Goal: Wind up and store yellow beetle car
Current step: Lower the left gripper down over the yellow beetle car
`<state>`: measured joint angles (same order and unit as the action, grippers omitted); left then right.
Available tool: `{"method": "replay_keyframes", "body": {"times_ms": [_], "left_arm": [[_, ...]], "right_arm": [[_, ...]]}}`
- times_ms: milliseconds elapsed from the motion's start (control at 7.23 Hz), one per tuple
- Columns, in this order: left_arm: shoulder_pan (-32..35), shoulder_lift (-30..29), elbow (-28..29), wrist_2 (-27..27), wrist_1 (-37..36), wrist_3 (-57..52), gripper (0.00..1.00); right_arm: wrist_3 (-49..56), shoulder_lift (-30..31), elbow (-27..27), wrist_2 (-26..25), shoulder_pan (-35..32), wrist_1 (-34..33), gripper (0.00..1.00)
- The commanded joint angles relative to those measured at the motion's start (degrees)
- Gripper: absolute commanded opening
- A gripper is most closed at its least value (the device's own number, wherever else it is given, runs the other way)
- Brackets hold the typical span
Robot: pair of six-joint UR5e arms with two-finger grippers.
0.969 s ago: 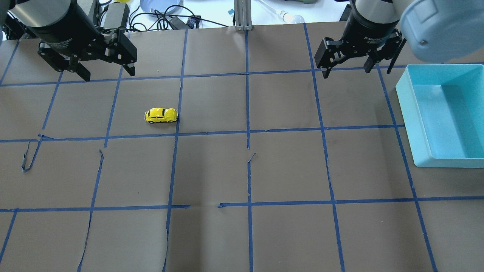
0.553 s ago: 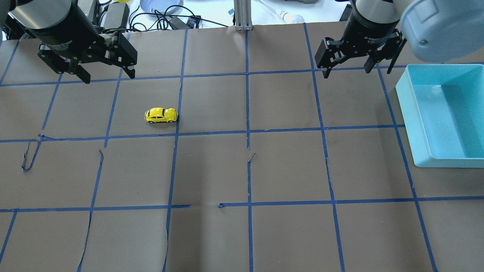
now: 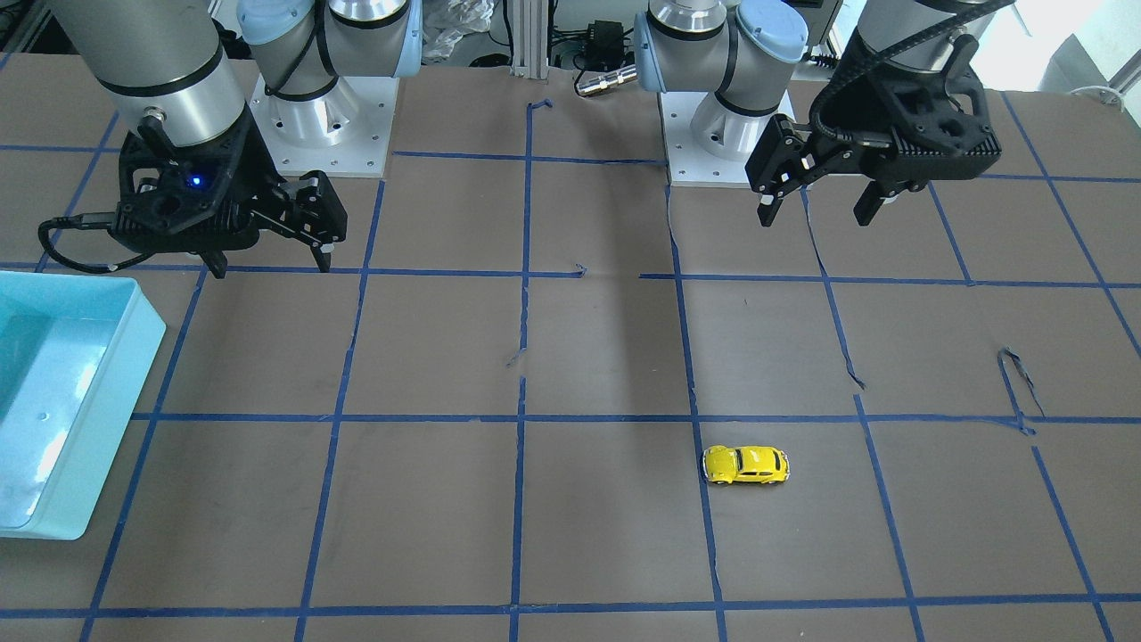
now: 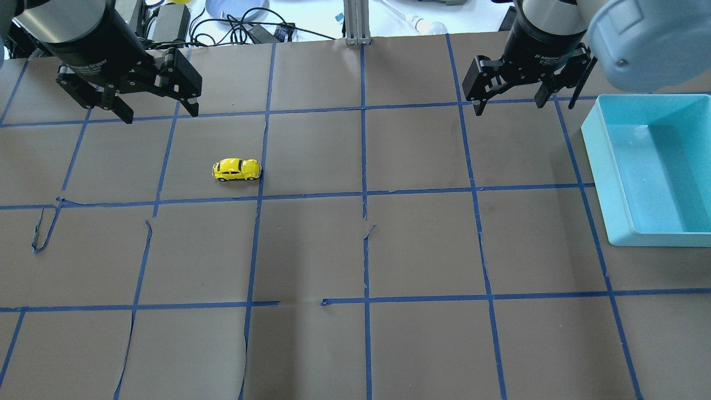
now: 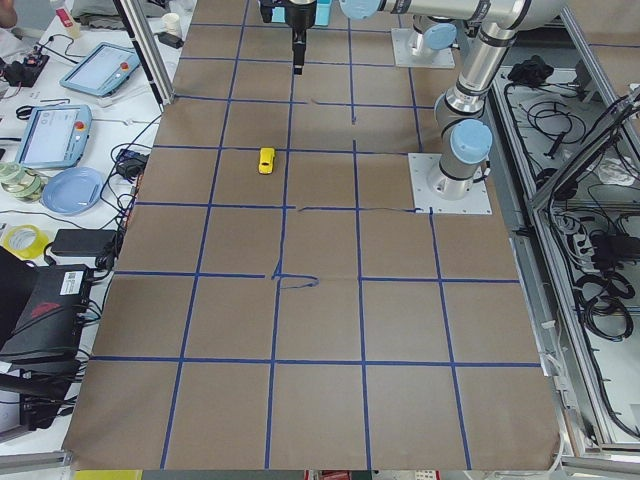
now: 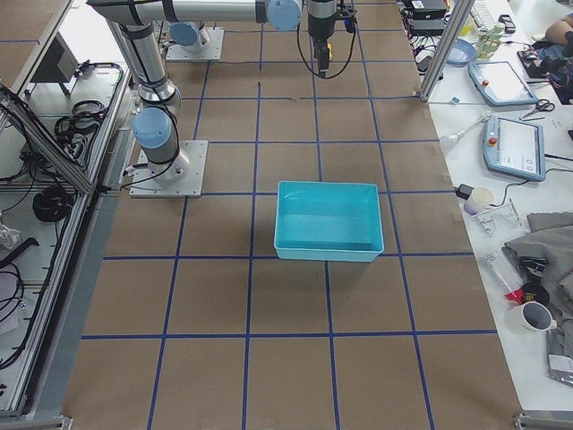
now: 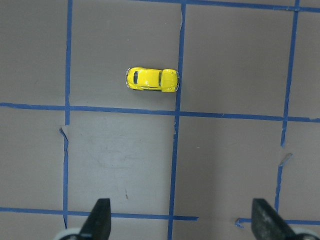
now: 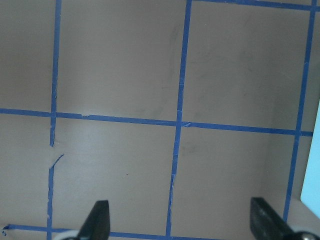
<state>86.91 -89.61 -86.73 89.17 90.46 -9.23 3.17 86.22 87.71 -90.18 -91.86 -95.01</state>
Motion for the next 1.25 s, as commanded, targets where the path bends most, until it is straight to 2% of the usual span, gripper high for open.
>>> {"method": "replay_keyframes", "body": {"times_ms": [0, 553, 969, 1107], "left_arm": [[-0.3, -5.2, -1.0, -0.7, -3.1, -15.2, 0.97], [-0.3, -17.2, -3.9, 0.1, -19.9, -39.3, 0.95], [-0.3, -21.3, -10.6, 1.5, -32.3, -64.1, 0.93], [-0.3, -22.3, -12.4, 1.6, -35.8, -67.9, 0.92]], "right_arm": [[-0.1, 0.1, 0.0, 0.0, 0.0, 0.0, 1.00], [0.0, 0.1, 0.0, 0.0, 0.0, 0.0, 1.00], [-0.1, 0.1, 0.0, 0.1, -0.1, -0.1, 1.00], [-0.1, 0.0, -0.1, 0.1, -0.1, -0.1, 1.00]]}}
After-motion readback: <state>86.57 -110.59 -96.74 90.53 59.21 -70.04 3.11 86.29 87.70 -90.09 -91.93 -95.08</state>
